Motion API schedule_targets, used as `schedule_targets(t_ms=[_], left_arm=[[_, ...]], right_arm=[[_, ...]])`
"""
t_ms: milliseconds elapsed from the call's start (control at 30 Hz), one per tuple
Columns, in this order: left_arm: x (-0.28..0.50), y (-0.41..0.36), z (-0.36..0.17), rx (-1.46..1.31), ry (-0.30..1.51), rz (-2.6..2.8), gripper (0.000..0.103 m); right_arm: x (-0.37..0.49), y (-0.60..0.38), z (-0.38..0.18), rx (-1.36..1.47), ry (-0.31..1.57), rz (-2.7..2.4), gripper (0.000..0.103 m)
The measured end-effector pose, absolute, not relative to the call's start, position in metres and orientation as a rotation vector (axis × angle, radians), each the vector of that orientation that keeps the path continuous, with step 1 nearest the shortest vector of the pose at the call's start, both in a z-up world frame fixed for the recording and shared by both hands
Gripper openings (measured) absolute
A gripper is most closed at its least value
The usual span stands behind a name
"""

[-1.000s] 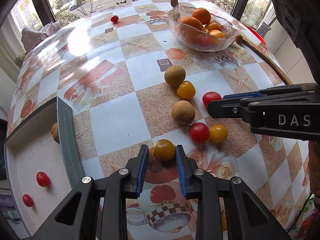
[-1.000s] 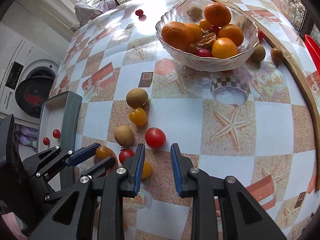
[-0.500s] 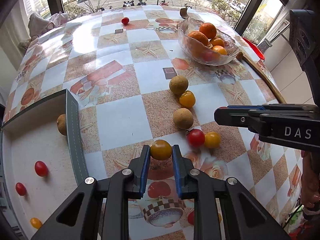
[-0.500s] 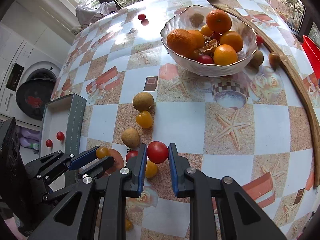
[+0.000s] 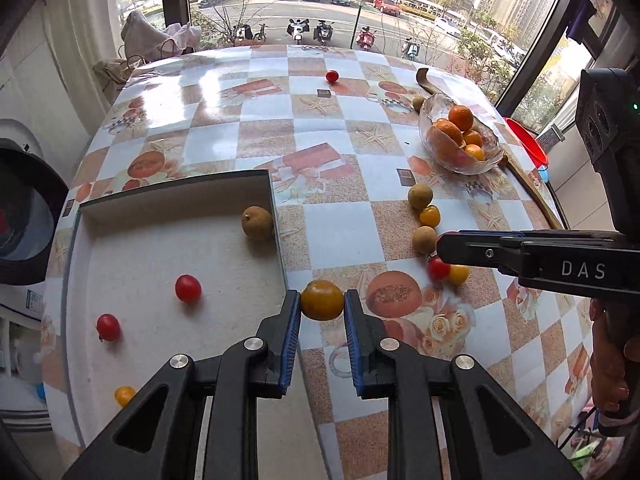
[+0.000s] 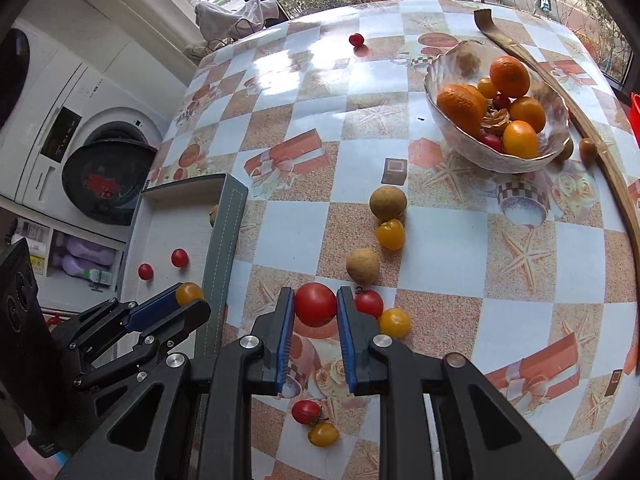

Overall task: Organize fruits
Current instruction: 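Carry both tomatoes into the white tray and open both tools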

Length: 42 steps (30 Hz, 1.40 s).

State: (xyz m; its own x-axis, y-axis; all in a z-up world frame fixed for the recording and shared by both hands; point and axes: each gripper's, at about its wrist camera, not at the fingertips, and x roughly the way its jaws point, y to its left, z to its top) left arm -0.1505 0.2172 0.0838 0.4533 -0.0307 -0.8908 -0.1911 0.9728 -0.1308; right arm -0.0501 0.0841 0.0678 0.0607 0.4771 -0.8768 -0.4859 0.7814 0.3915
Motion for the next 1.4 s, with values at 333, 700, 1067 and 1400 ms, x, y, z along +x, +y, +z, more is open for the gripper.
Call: schedule_targets(t_ms=[333,700,1067,1400], left_arm=[[-0.170,0.306,0.073,-0.244,1.095,0.295,0.024],[-0.146,0.365,0.036,-0.260,1.157,0.377,0.024],[-0.133,0.370,0.023,-0.236,1.198,0.355,0.024],[-0.134,0.370,0.032,-0.200,1.159,0.367,0.076]], right_arm=[[-0.060,0.186,0.066,-0.075,1.334,0.856,0.023],[-0.046,0.269,0.035,-0.181,1.352,0.851,0.023],[-0.040,0.285,0.013,-0.269,1.362,0.805,0.024],[-0.043,0.281,0.021,-0.245,1.338,0.846,0.044]])
